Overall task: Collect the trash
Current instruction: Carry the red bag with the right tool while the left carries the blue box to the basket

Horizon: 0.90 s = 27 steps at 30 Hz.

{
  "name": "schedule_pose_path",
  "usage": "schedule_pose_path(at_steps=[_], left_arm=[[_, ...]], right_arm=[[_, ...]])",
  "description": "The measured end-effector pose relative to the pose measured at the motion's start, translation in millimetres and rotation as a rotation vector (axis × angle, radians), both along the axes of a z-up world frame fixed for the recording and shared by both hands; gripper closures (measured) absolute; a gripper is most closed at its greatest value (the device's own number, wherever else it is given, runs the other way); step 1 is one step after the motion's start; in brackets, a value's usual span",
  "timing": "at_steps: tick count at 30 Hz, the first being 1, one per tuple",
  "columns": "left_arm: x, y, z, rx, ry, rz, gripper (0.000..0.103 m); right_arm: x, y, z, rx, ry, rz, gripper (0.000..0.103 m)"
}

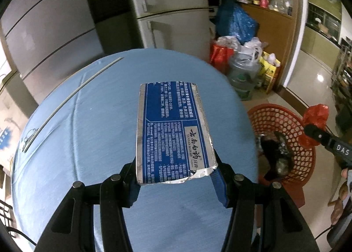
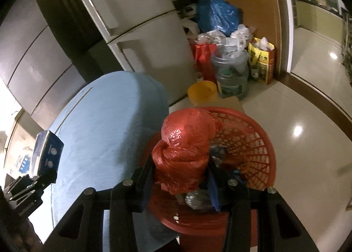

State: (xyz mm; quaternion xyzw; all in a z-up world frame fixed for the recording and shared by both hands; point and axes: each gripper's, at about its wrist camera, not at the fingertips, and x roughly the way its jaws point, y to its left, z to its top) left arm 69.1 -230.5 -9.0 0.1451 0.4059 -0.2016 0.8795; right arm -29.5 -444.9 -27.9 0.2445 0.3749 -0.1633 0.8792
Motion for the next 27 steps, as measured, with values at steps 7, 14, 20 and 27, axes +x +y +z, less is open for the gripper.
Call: schedule_pose_path(at_steps=[7, 14, 20, 27], left_arm=[[2.4, -21.3, -3.7, 0.015, 0.016, -0.026, 0.046], [3.4, -27.7, -7.0, 0.028, 0.030, -0.035, 0.046], [3.6, -36.6, -9.8, 0.035, 0.038, -0.053, 0.046], [4.6, -49.3, -11.7, 0.039, 0.041, -0.081, 0.046]], right_arm=[[-2.6, -10.6, -8.6, 0.016, 0.012, -0.017, 0.057], [-0.5, -20.1, -15.3, 0.025, 0.022, -0.021, 0.057], [1.4, -28.6, -19.9, 0.028, 0.030, -0.031, 0.057], [5.0, -38.7, -25.2, 0.022, 0.053, -0.035, 0.057]])
